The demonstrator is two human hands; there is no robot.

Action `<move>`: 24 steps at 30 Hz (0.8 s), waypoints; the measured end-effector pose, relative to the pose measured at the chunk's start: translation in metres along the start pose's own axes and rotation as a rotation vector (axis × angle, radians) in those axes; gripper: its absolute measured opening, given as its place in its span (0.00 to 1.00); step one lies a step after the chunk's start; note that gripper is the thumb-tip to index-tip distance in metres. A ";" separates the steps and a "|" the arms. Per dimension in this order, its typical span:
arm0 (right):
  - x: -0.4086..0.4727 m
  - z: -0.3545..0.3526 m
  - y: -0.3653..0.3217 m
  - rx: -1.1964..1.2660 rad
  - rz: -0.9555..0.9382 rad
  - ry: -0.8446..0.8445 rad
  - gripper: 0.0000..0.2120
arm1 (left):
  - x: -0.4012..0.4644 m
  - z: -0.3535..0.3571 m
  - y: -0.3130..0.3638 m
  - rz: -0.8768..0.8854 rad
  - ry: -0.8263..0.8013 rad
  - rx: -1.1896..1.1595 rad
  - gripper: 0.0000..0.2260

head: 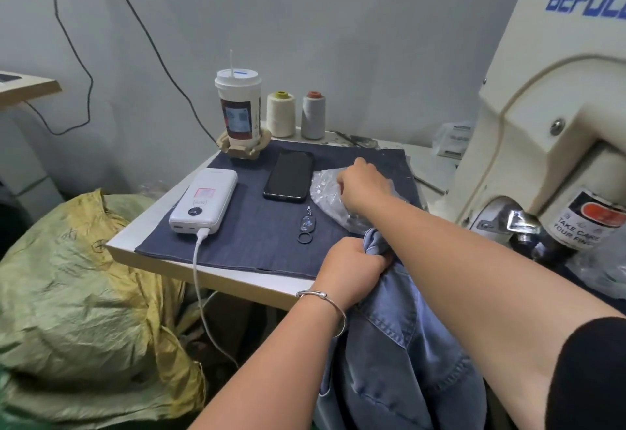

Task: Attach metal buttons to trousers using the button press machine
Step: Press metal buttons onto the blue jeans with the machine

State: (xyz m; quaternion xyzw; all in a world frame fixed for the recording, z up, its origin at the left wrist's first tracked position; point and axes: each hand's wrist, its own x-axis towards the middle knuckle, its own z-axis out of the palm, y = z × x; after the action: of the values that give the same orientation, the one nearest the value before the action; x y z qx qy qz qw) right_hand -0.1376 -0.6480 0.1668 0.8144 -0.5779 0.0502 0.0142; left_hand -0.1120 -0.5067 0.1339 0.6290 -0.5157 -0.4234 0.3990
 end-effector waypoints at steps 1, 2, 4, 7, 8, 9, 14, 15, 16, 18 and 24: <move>0.001 0.001 0.001 -0.003 -0.013 0.014 0.12 | 0.000 0.000 0.000 -0.002 0.002 0.005 0.20; 0.002 0.001 0.001 -0.009 -0.020 0.024 0.11 | 0.000 0.001 0.000 -0.004 0.003 0.012 0.20; 0.002 0.002 0.002 -0.031 -0.010 0.022 0.12 | 0.001 0.001 -0.001 -0.010 0.004 0.017 0.21; 0.004 0.003 0.001 -0.075 0.016 -0.004 0.14 | 0.002 0.001 -0.002 -0.018 0.009 0.018 0.22; 0.004 0.003 0.001 -0.082 0.026 -0.007 0.15 | 0.002 0.002 -0.003 -0.020 0.010 0.021 0.21; 0.004 0.003 0.001 -0.085 0.036 -0.011 0.16 | 0.002 0.002 -0.003 -0.022 0.011 0.022 0.20; 0.007 0.004 0.001 -0.107 0.035 -0.038 0.16 | 0.002 0.001 -0.002 -0.026 0.014 0.024 0.21; 0.007 0.003 0.002 -0.108 0.041 -0.038 0.17 | 0.001 0.001 -0.003 -0.027 0.013 0.025 0.21; 0.007 0.002 0.002 -0.108 0.052 -0.038 0.17 | 0.001 0.001 -0.003 -0.028 0.013 0.025 0.21; 0.007 0.001 0.002 -0.118 0.071 -0.042 0.19 | 0.001 0.002 -0.003 -0.031 0.017 0.023 0.20; 0.008 -0.006 -0.002 -0.120 0.089 -0.100 0.17 | -0.001 0.003 -0.002 -0.001 -0.001 0.043 0.21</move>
State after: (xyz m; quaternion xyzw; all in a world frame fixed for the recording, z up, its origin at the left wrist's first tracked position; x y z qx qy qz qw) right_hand -0.1336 -0.6541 0.1732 0.7871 -0.6156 -0.0248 0.0316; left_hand -0.1140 -0.5058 0.1317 0.6374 -0.5246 -0.4128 0.3849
